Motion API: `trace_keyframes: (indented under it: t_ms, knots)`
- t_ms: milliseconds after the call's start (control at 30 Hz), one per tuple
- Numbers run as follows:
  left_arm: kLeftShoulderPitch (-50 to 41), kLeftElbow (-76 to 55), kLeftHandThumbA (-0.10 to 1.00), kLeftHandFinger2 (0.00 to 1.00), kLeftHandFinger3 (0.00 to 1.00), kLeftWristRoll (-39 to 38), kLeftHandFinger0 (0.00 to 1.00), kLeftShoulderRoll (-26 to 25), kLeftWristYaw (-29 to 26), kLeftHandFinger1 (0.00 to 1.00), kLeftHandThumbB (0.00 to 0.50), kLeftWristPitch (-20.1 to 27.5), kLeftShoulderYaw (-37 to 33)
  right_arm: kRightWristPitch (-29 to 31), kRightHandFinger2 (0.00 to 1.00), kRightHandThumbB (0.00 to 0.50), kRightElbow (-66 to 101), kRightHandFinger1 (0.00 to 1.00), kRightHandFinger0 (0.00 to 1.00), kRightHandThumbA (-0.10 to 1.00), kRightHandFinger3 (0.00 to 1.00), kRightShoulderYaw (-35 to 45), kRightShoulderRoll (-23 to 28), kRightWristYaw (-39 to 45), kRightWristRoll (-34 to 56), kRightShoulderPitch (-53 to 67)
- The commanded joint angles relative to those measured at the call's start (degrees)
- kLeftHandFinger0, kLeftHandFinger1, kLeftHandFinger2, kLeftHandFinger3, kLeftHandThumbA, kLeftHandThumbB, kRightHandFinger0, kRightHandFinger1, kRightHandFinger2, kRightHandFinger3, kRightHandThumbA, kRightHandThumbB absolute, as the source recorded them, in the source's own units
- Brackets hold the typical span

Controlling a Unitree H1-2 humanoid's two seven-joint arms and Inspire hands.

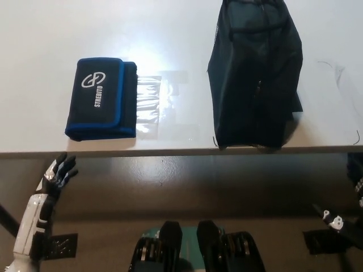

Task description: Use both hands to pick up the lunch bag on the right hand side and smoothly move it near the note book on the left hand side

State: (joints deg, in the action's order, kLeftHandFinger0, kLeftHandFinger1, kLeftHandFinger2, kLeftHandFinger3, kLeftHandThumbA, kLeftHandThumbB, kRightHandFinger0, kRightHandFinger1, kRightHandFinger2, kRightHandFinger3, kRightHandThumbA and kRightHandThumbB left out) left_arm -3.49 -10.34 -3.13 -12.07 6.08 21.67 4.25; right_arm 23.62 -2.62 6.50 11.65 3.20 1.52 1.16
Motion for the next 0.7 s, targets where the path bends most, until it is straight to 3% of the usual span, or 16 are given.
trace_keyframes:
  t_ms: [0, 133, 233, 300, 467, 667]
  knots:
    - [2.4, -4.4, 1.0, 1.0, 1.0, -1.5, 0.97, 1.5, -1.3, 0.95, 0.397, -1.3, 0.4, 3.3, 1.0, 0.207, 6.0, 1.0, 1.0, 1.0, 1.0, 1.9, -1.3, -1.5, 1.4, -0.2]
    - [5.4, -4.6, 1.0, 1.0, 1.0, -0.5, 0.95, 2.4, -1.1, 0.98, 0.396, -0.8, 0.2, 3.3, 1.0, 0.229, 8.3, 1.0, 1.0, 1.0, 1.0, 2.4, -1.9, -1.5, 1.2, -0.5]
    - [8.8, -5.9, 1.0, 1.0, 1.0, 0.0, 1.0, 3.9, -1.2, 1.0, 0.423, -3.6, -0.7, 3.3, 1.0, 0.23, 9.5, 1.0, 1.0, 1.0, 1.0, 2.7, -1.7, -0.9, 2.7, -1.6]
    - [11.2, -6.0, 1.0, 1.0, 1.0, -0.5, 1.0, 4.4, -1.0, 1.0, 0.404, -4.6, -1.2, 3.3, 1.0, 0.232, 9.6, 1.0, 1.0, 1.0, 1.0, 3.0, -1.7, -1.3, 2.8, -2.7]
    - [17.1, -6.0, 1.0, 1.0, 1.0, 3.0, 1.0, 5.6, -1.1, 1.0, 0.412, -9.2, -2.0, 0.9, 1.0, 0.234, 9.9, 1.0, 1.0, 1.0, 1.0, 3.9, -0.9, -1.5, 3.7, -5.9]
    - [24.6, -5.2, 1.0, 1.0, 1.0, 4.1, 1.0, 5.7, -0.2, 1.0, 0.271, -13.0, -3.5, 0.3, 1.0, 0.237, 7.6, 1.0, 1.0, 1.0, 1.0, 4.8, -0.2, -1.2, 5.1, -9.9]
